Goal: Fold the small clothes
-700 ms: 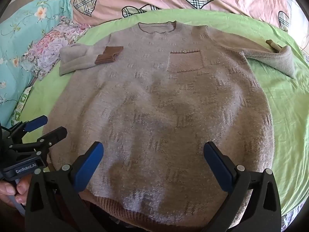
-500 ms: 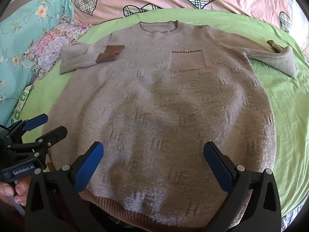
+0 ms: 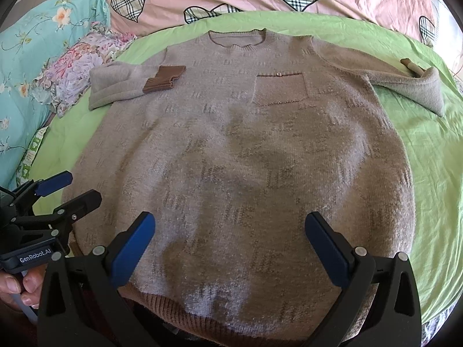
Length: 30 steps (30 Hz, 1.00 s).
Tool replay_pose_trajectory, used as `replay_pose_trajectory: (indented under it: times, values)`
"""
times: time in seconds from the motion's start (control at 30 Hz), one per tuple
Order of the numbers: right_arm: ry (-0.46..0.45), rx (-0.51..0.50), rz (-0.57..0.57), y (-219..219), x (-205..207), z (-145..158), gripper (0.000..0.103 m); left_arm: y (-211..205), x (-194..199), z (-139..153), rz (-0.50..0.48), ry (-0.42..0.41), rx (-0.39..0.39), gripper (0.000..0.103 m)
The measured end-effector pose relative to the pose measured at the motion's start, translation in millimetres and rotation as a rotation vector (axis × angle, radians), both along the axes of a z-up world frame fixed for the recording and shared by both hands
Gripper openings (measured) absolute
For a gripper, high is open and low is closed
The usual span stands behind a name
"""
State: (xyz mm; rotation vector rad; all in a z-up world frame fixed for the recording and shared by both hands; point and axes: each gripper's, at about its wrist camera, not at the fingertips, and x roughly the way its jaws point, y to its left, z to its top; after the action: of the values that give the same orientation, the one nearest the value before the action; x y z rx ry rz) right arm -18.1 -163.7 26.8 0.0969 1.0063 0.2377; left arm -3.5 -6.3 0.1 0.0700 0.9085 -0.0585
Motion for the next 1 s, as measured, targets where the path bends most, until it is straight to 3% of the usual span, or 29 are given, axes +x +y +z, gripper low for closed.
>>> replay_pose_trajectory:
  times: [0.53,0.63,0.73,1.0]
  values:
    - [0.037,-0.014,-0.007,-1.8,0.2,4.4,0.103,2.5,2.5,1.5,0.002,0.054,-0.022,0.083]
    - [0.026,-0.007,-0.011,-3.2,0.7,5.2,0.103,1.9,2.3,1.7,0.002,0.030,-0.023,0.083]
    - [-0.054,0.017,-0.015,-6.5,-0.2,6.4,0.103,2.2,3.7,1.5,0.001,0.012,-0.016,0.083]
    - [-0.037,0.056,-0.041,-15.9,2.7,10.1,0.103,-1.2,12.7,-2.5,-0.010,0.043,-0.031,0.083]
